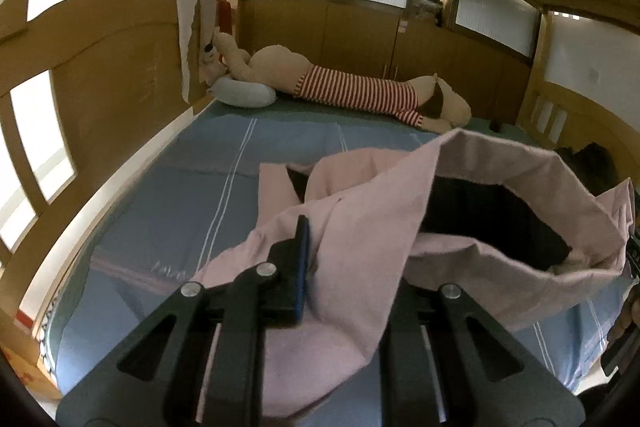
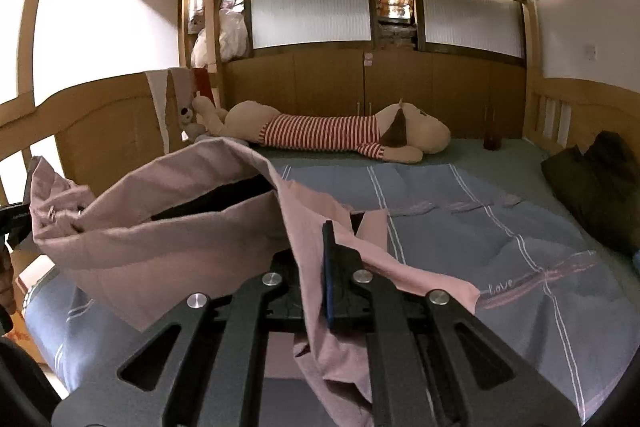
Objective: Fold large clothes
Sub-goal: 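Lift the hem and fold it toward the hood with both grippers, then lay the hem down over the hood and open both grippers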
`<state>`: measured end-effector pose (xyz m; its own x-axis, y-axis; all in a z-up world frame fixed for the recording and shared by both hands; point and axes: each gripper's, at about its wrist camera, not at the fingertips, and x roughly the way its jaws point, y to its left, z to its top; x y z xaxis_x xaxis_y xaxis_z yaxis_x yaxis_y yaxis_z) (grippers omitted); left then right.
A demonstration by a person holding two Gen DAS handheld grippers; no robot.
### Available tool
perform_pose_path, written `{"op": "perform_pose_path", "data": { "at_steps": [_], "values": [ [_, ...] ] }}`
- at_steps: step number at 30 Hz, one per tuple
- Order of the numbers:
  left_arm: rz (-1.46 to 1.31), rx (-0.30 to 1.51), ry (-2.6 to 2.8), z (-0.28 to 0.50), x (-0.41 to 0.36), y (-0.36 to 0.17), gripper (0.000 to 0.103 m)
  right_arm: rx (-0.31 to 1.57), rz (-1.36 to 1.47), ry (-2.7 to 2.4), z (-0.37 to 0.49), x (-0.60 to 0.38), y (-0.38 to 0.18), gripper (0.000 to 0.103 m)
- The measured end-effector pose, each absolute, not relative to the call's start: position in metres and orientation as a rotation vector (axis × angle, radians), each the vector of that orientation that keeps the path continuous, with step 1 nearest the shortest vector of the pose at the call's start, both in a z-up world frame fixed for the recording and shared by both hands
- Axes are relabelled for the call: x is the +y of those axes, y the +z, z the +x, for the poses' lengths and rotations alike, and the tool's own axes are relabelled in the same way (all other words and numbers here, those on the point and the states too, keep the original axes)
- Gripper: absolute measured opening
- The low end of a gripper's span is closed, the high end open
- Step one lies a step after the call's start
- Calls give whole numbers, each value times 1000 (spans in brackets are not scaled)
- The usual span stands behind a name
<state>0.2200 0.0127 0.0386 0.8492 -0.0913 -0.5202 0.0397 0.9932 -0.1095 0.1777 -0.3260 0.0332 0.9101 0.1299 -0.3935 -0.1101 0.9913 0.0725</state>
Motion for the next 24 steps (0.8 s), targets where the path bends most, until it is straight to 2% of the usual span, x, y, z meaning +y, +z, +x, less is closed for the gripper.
{"op": "perform_pose_path", "data": {
  "at_steps": [15,24],
  "values": [
    [-85,587,-76,353,5,50,12,426,65,95,308,-342,36,6],
    [-58,664,-55,449,2,20,12,511,89,59,400,-354,7,6]
  ]
}}
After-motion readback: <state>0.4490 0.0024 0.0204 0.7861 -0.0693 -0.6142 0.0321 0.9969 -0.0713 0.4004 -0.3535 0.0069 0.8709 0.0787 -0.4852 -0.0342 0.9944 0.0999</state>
